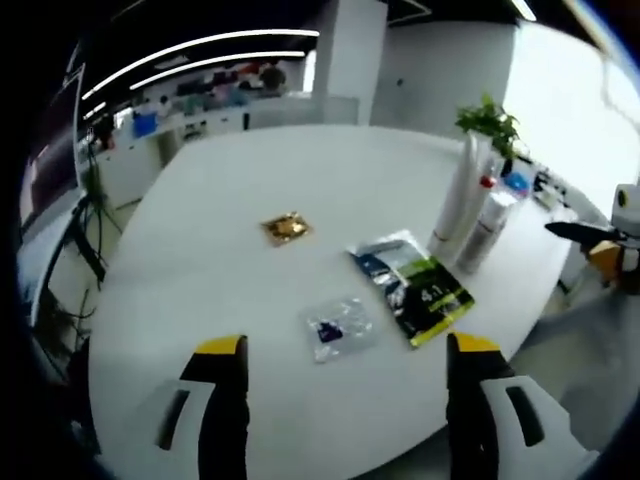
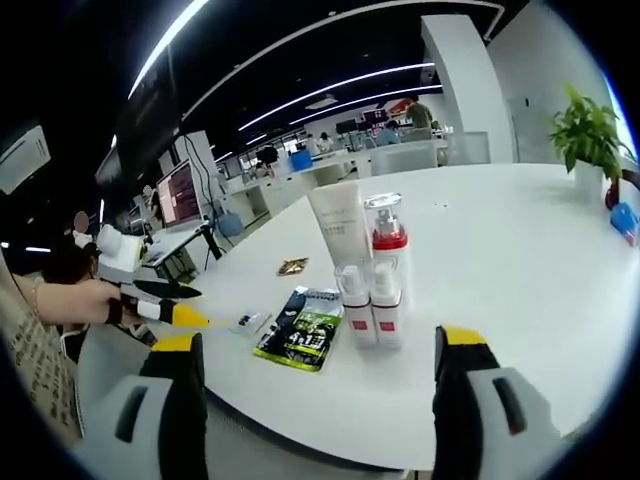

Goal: Arrange the skincare products in the storage area until every visible bottle or jar stands upright without overlapping.

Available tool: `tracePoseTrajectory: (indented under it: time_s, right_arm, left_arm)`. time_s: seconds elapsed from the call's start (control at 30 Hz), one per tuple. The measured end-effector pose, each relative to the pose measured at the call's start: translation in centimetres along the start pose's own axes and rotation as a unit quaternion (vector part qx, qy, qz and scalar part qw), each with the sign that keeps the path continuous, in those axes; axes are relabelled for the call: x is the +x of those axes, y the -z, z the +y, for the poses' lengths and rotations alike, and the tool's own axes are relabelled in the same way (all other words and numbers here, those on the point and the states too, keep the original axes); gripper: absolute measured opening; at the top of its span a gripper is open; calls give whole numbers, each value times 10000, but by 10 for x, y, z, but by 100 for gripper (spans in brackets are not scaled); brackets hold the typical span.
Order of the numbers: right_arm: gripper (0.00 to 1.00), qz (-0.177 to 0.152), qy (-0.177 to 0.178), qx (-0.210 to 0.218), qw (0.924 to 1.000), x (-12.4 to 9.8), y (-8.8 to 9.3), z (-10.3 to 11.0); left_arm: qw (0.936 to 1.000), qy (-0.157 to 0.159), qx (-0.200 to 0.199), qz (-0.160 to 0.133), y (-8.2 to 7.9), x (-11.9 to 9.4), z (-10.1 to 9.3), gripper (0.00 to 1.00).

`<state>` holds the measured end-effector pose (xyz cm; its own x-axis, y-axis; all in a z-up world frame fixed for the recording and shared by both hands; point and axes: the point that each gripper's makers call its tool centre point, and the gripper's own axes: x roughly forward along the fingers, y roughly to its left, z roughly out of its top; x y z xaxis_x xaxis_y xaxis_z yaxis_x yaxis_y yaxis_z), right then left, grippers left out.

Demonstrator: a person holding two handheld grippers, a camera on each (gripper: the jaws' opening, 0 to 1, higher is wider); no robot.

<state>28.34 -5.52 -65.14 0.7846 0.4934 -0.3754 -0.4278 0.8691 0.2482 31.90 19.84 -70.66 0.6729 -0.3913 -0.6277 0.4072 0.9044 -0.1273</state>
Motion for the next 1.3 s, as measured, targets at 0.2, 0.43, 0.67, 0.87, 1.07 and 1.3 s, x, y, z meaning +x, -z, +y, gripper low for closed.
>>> tracePoseTrajectory:
  time_s: [0.2, 0.43, 0.67, 0.87, 1.07, 1.3]
  right_arm:
    - [96, -2, 8, -3, 10000, 0, 0, 0]
    - [96, -1, 20, -5, 10000, 0, 0, -1]
    - [96, -26, 41, 11, 10000, -1, 0, -1]
    - [96, -37, 51, -1, 10000, -1, -1, -1]
    - [96, -17, 36, -27, 10000, 0, 0, -1]
    - [96, -7, 30, -25, 10000, 0, 0, 0]
  left_arm:
    - [10000, 17, -12, -83, -2, -13, 7, 84]
    - [9996, 85, -141, -249, -8, -26, 9, 89]
    - [9993, 190, -155, -273, -2, -33, 11, 94]
    - [9985, 356, -57, -419, -10, -39, 4, 97]
    - [9981, 442, -23, -428, -11, -49, -2, 97]
    - [9974, 451, -7, -558, -13, -57, -7, 97]
